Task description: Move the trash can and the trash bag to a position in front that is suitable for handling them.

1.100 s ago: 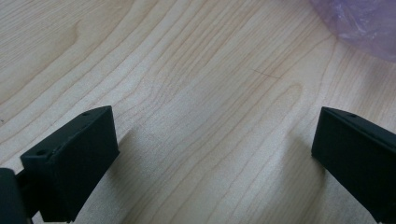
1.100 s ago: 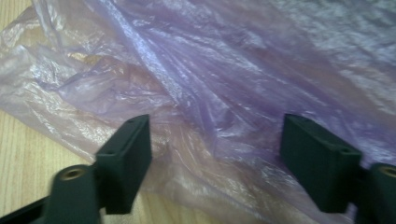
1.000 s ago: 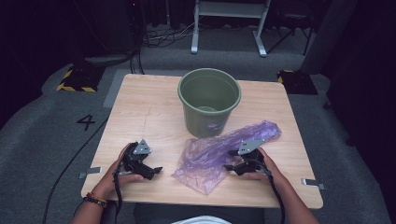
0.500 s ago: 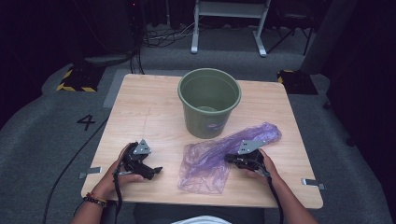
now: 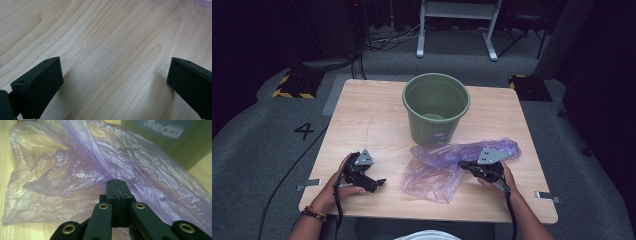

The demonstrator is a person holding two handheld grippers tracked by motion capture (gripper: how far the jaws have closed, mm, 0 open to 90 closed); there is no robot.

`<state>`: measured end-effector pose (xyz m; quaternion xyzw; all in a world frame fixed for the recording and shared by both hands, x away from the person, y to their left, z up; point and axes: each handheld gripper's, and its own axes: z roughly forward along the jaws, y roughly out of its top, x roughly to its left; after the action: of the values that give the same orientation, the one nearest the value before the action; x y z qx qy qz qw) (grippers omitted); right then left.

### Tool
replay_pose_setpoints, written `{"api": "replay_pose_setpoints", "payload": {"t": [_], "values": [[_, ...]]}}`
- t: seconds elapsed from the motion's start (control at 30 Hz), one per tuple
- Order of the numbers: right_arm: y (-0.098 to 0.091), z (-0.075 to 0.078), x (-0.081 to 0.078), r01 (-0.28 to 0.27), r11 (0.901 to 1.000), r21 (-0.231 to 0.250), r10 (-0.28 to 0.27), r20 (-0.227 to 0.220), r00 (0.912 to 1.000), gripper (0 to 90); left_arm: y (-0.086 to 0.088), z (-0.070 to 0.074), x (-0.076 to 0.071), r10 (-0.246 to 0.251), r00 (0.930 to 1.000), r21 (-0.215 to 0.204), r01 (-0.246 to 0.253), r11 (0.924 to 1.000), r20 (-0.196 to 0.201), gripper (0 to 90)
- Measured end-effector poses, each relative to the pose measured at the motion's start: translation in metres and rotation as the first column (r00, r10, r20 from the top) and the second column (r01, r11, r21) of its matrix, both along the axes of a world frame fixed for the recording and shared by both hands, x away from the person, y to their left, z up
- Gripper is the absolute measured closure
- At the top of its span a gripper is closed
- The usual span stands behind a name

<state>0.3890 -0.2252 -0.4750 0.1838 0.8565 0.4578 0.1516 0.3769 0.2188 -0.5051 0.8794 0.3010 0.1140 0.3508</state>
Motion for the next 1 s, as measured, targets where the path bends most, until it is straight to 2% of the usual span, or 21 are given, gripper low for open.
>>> {"api": "replay_pose_setpoints", "payload": {"t": [0.2,0.27,0.63,1.0], "values": [[-0.006,0.009,-0.004,0.010,0.9991,0.041,-0.012,0.029,0.9995,90.0,0.000,0.000,0.000,0.000,1.0000,-0.001,0.000,1.0000,-0.001,0.2],[-0.007,0.013,-0.007,0.008,0.9987,0.050,-0.010,0.050,0.9987,90.0,0.000,0.000,0.000,0.000,1.0000,-0.001,0.000,1.0000,-0.001,0.2],[-0.010,0.027,-0.016,-0.002,0.9960,0.089,-0.007,0.105,0.9945,90.0,0.000,0.000,0.000,0.000,1.0000,0.000,0.000,1.0000,0.000,0.2],[-0.012,0.035,-0.018,-0.003,0.9930,0.118,-0.013,0.135,0.9907,90.0,0.000,0.000,0.000,-0.003,1.0000,-0.001,0.003,1.0000,0.000,0.3]]}}
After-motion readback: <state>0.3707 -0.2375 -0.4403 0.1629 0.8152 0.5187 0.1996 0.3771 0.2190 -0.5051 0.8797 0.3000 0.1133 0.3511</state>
